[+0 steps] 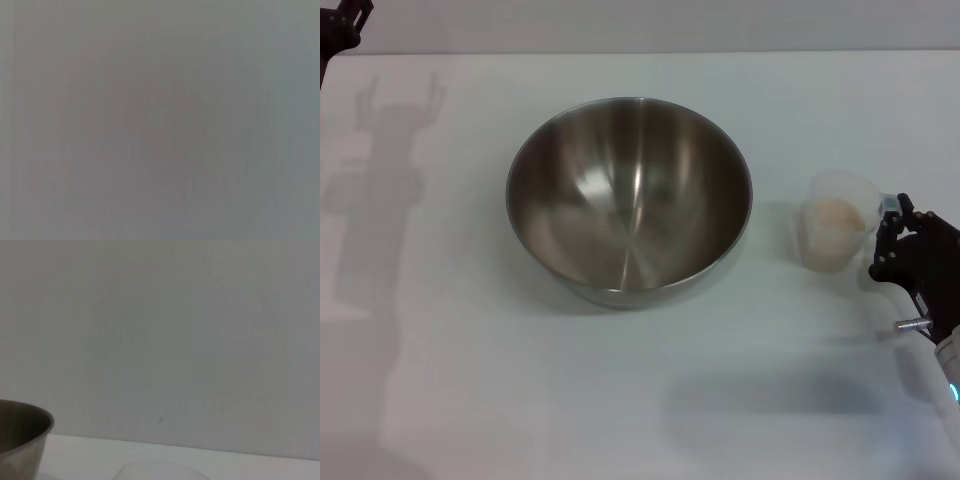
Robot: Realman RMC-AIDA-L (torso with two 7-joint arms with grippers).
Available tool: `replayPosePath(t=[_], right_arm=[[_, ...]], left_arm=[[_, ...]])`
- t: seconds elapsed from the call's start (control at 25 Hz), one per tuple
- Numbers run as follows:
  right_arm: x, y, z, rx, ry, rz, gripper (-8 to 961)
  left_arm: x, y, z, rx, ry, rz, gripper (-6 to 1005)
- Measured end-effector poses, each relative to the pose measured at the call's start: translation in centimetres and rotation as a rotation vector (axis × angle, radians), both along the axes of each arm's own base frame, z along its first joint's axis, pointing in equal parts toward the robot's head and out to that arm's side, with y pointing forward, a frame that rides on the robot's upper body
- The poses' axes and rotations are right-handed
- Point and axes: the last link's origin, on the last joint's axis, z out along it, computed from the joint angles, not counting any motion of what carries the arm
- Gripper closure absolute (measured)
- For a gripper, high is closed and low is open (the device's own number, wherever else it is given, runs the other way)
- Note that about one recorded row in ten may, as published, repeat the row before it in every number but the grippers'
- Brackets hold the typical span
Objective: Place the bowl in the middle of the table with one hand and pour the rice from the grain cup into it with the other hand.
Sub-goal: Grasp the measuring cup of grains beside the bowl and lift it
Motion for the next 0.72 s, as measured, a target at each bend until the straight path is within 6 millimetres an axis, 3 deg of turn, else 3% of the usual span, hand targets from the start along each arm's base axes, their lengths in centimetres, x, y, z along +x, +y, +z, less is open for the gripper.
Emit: replayPosePath(t=[0.16, 0.52, 0.72], right_arm=[[0.1, 0.0, 0.0, -0.004, -0.005, -0.001, 865], [0.0, 0.2, 0.4, 0.02, -0.011, 0.013, 937], [-0.3, 1.1, 2.1, 0.1, -0.036, 0.067, 936]], left_arm=[[0.0, 0.0, 0.0, 0.0, -0.001, 0.0, 155], [-0.1, -0.1, 0.0, -0.001, -0.002, 0.002, 155], [-0.2, -0.2, -0.1, 0.0, 0.001, 0.005, 155]])
